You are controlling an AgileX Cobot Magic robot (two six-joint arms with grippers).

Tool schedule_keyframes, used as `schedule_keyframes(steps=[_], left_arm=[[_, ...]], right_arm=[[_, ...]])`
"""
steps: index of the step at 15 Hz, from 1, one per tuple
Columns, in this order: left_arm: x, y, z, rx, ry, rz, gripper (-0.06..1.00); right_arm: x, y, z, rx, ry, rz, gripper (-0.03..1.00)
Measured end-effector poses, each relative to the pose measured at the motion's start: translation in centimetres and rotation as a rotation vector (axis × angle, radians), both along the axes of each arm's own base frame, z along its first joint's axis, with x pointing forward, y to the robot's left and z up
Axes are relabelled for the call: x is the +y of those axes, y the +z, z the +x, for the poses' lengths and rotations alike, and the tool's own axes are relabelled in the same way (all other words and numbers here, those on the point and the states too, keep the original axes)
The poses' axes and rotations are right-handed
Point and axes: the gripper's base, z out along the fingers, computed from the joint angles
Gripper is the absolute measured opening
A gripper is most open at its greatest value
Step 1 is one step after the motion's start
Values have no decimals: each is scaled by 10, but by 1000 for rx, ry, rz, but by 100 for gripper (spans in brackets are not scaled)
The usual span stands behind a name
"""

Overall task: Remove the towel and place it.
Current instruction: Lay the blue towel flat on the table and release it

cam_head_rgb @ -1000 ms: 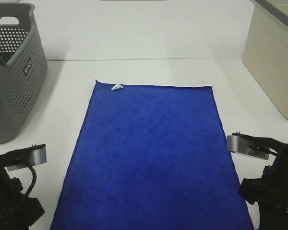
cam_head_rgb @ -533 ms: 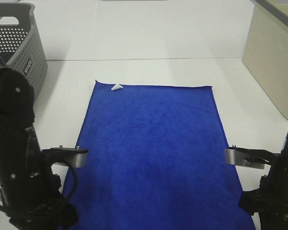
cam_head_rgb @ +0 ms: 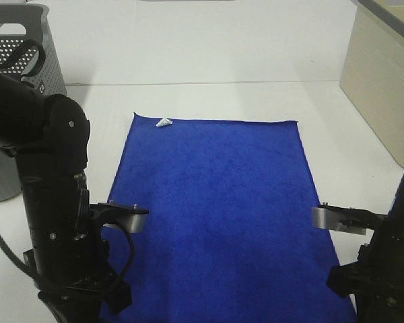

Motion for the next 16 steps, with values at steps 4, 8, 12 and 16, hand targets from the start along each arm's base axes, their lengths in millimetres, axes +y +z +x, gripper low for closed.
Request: schedule_keyframes(steps=[4, 8, 12, 16], left_arm=[[2, -1, -5, 66, -13, 22, 0], [4, -7, -7, 116, -26, 47, 0], [3, -6, -8, 129, -26, 46, 0], [-7, -6, -17, 133, -66, 44, 19]], right_arm=[[4, -3, 2, -3, -11, 38, 2], [4, -22, -2, 109, -4, 32, 2], [6, -20, -2, 128, -21, 52, 2], [9, -18, -2, 133, -34, 90, 18]])
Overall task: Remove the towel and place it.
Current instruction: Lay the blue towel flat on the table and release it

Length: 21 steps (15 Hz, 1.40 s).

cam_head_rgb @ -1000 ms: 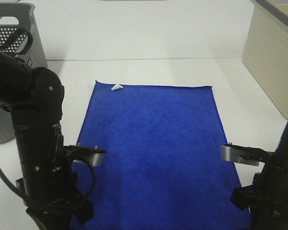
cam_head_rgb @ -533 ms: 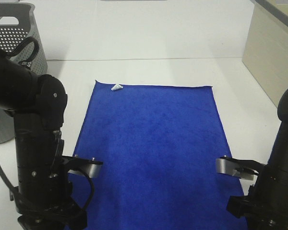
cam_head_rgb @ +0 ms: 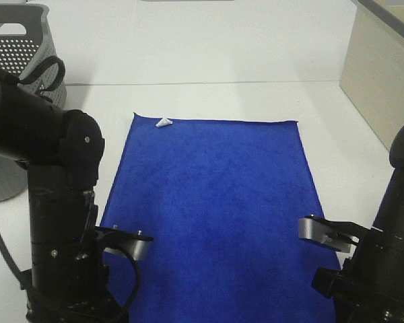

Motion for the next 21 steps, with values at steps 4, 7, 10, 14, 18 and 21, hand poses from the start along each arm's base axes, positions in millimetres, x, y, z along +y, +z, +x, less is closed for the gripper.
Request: schedule_keyframes(steps=[4, 7, 10, 14, 18, 21], left_arm=[[-13, 1, -13, 4, -57, -3, 59], [-15, 2, -15, 4, -62, -7, 63], [-21, 14, -7, -44, -52, -35, 63], [-37, 42, 23, -213, -71, -62, 64], [-46, 74, 62, -459, -116, 1, 64], [-51, 101, 87, -636, -156, 25, 64]], right_arm=[[1, 1, -1, 19, -10, 3, 67], [1, 1, -1, 23, -9, 5, 75], [1, 4, -1, 9, -7, 10, 75], [3, 26, 11, -120, -26, 21, 75], [1, 76, 57, -393, -45, -56, 75], [-1, 114, 97, -581, -41, -136, 75]])
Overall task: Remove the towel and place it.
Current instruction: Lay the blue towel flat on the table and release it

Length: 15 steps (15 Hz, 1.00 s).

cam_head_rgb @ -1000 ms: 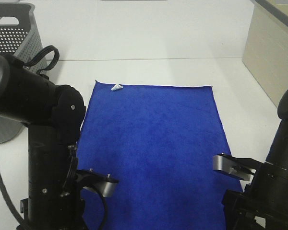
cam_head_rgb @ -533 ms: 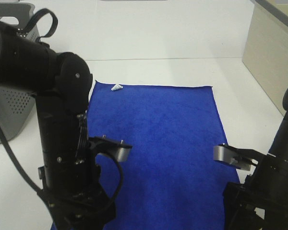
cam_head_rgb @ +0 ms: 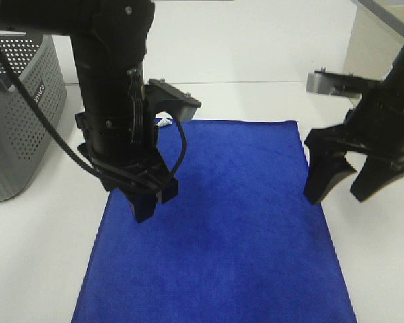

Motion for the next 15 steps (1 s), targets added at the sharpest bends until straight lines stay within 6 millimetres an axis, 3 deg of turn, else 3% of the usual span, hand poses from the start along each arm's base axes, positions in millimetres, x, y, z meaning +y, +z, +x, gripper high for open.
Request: schedule_keyframes(steps=[2, 4, 7, 10, 12, 15], left_arm=[[-1, 11, 11, -94, -7, 16, 64], [6, 20, 29, -159, 66, -18, 64], [42, 22, 73, -165, 202, -75, 64], [76, 31, 112, -233, 251, -112, 65], [86, 35, 125, -319, 262, -126, 75], [87, 24, 139, -367, 318, -133, 92]], right_arm=[[-10, 28, 24, -98, -48, 12, 75], [-39, 48, 46, -135, -149, 31, 75], [-66, 54, 76, -172, -224, 29, 75], [-66, 53, 92, -160, -221, 32, 77], [-65, 43, 95, -100, -208, 30, 83], [-66, 30, 106, -81, -209, 27, 85]])
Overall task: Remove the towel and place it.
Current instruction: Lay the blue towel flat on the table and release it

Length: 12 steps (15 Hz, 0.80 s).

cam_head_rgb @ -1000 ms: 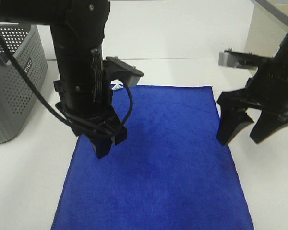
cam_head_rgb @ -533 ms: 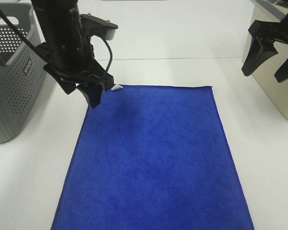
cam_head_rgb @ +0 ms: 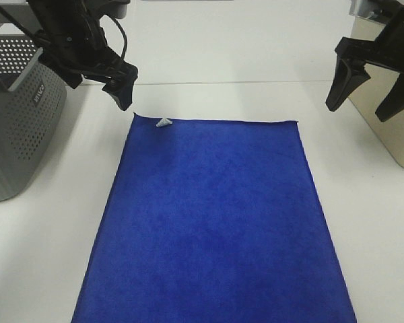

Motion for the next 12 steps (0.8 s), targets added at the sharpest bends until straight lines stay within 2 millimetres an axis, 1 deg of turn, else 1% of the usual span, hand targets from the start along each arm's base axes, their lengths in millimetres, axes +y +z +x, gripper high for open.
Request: schedule_keyframes(steps=[2, 4, 5, 6, 7, 8, 10, 12], left_arm=[[4, -9, 18, 11, 34, -4, 94], [3, -13, 38, 9, 55, -17, 94], [1, -22, 47, 36, 65, -29, 94], [-2, -27, 54, 53, 70, -43, 94], [-5, -36, 60, 78, 74, -54, 94], [-8, -47, 66, 107, 77, -62, 94], [-7, -65, 79, 119, 102, -92, 94], [-4, -78, 88, 132, 134, -140, 94]], right_arm=[[0, -1, 20, -25, 3, 1, 85], [0, -5, 44, -59, 2, 0, 85], [-1, -8, 54, -71, 2, 0, 85], [-1, -13, 63, -80, 2, 0, 85], [-1, -21, 71, -77, 2, 0, 85], [-1, -26, 78, -84, 2, -1, 85], [-1, -41, 91, -78, 2, 2, 85], [0, -56, 100, -65, 1, 11, 85]])
